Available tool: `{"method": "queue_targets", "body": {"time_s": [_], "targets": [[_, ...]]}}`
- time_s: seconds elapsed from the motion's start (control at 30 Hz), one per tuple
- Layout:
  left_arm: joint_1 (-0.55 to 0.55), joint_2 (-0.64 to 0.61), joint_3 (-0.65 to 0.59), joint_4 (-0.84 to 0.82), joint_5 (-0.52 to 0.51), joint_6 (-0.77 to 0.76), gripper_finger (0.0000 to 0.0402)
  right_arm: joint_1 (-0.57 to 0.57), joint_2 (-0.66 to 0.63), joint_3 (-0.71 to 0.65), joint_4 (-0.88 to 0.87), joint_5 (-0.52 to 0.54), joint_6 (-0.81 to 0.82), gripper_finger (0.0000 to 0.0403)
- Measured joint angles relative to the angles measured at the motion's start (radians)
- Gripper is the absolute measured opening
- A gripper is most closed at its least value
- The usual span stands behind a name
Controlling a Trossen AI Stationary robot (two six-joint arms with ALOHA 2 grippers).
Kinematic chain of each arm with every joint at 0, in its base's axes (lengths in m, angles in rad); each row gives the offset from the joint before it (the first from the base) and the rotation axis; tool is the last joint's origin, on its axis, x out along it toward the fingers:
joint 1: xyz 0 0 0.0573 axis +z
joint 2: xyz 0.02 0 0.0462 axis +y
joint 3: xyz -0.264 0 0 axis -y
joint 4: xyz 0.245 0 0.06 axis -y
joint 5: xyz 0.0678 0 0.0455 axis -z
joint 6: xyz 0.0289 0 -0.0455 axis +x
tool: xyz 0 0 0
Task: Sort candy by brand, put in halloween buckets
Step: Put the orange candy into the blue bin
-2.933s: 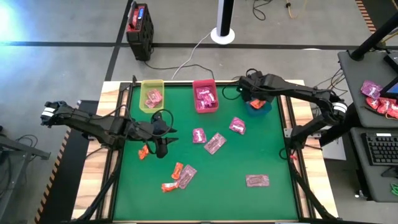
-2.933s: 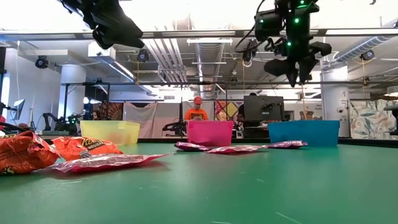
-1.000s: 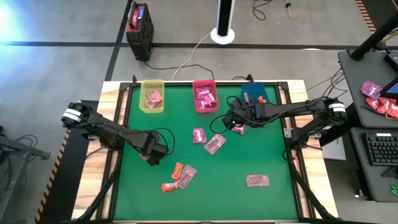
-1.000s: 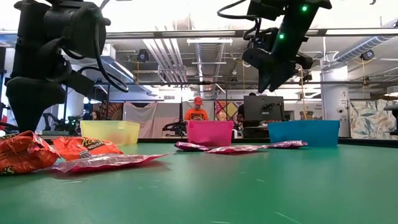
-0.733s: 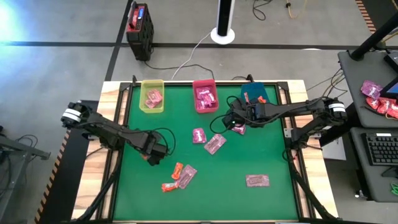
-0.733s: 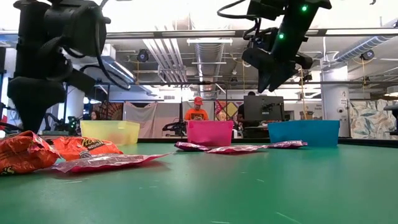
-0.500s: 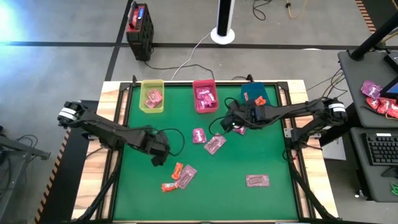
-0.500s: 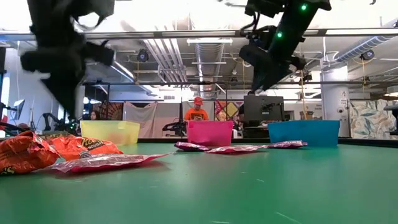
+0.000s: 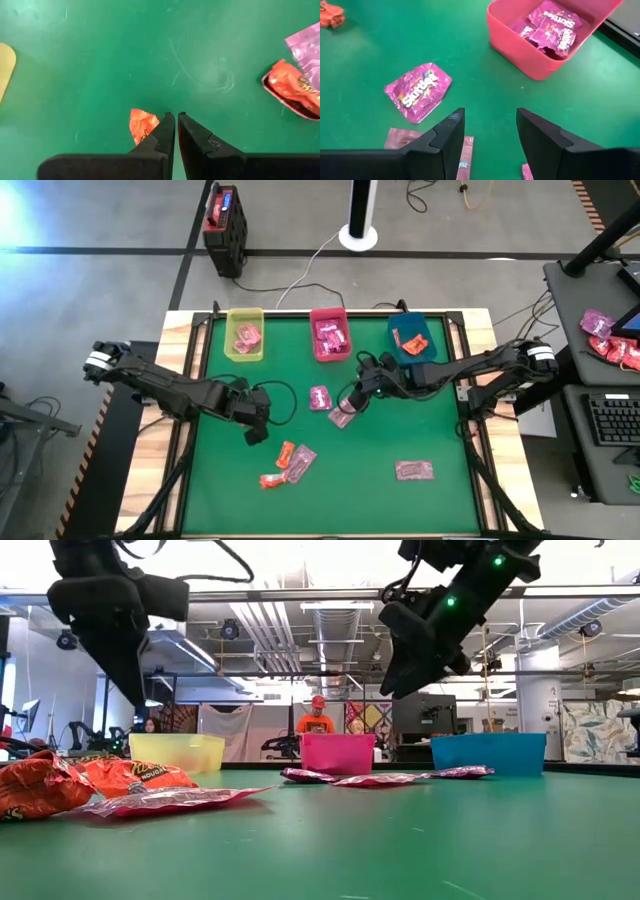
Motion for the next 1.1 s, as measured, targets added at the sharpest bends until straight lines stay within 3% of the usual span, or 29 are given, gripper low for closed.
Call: {"method": "queue_targets", "body": {"time_s": [0.13,0.43,0.57,1.1], "targets": [[0.002,0.016,-0.011,0.017,0.000,-0.014,0.0041,0.000,0.000,0.000,0.035,0.003,-0.029,0.0173],[0.002,0.085,-0.013,0.001,-0.030,-0.114,0.0174,0.000,0.000,0.000,0.047,0.003,-0.044,0.0176],[0.005,0.107,-0.013,-0.004,-0.032,-0.127,0.0211,0.000,0.000,0.000,0.047,0.003,-0.044,0.0176],[0.040,0.239,-0.013,-0.044,-0.033,-0.114,0.0196,0.000,0.001,0.000,0.064,-0.001,-0.039,0.0178]]}}
